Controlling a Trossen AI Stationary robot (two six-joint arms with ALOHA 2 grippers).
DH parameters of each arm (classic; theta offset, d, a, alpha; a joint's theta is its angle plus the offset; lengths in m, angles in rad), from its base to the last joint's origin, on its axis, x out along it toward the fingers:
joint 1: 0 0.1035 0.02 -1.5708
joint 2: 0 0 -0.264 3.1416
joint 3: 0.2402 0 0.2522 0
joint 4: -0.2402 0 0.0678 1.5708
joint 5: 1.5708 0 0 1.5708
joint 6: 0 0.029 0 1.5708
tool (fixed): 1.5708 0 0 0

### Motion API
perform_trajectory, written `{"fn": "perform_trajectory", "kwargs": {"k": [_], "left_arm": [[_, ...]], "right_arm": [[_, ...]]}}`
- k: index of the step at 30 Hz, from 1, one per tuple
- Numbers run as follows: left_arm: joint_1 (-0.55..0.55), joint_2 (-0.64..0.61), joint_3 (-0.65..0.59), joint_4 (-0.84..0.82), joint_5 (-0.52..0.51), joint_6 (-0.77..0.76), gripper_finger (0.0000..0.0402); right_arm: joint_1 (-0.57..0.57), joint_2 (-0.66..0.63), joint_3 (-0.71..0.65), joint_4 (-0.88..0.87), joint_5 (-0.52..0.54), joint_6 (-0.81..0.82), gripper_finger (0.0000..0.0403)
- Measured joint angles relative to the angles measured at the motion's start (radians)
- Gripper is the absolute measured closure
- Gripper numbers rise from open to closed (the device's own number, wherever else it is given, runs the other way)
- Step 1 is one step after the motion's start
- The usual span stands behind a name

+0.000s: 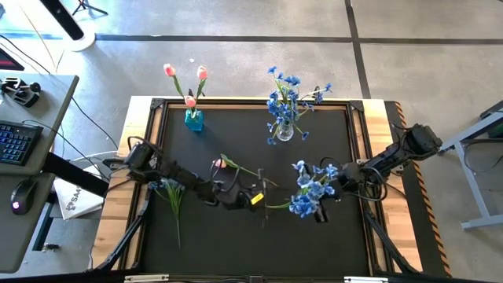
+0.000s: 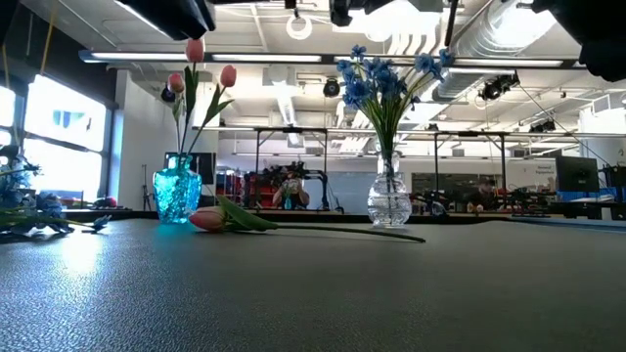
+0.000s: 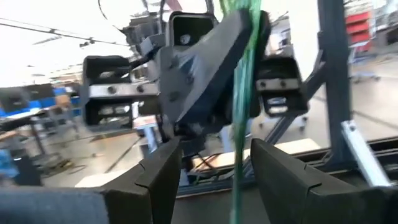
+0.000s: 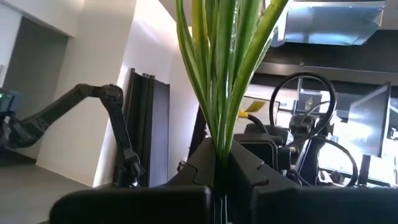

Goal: Sort flowers into vase by color
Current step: Put the blue flowers into the transparent flower vase

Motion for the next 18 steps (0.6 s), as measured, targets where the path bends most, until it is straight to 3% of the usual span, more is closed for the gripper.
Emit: {"fn": "perform_trajectory", "kwargs": {"k": [5, 10, 16, 18], "left_arm": [[0.014, 0.0, 0.029, -0.058, 0.112, -0.044, 0.0245], [0.004, 0.0, 0.036, -0.072, 0.122, -0.045, 0.0295], [-0.012, 0.0, 0.036, -0.075, 0.108, 0.005, 0.0383], [-0.014, 0.0, 0.036, -0.075, 0.101, 0.014, 0.0393]], "right_arm": [[0.0, 0.0, 0.0, -0.01, 0.016, -0.012, 0.0396], [0.0, 0.0, 0.0, -0.029, 0.017, -0.015, 0.0396], [0.002, 0.0, 0.002, -0.044, -0.001, 0.019, 0.0396], [0.002, 0.0, 0.002, -0.044, -0.001, 0.022, 0.0393]]}}
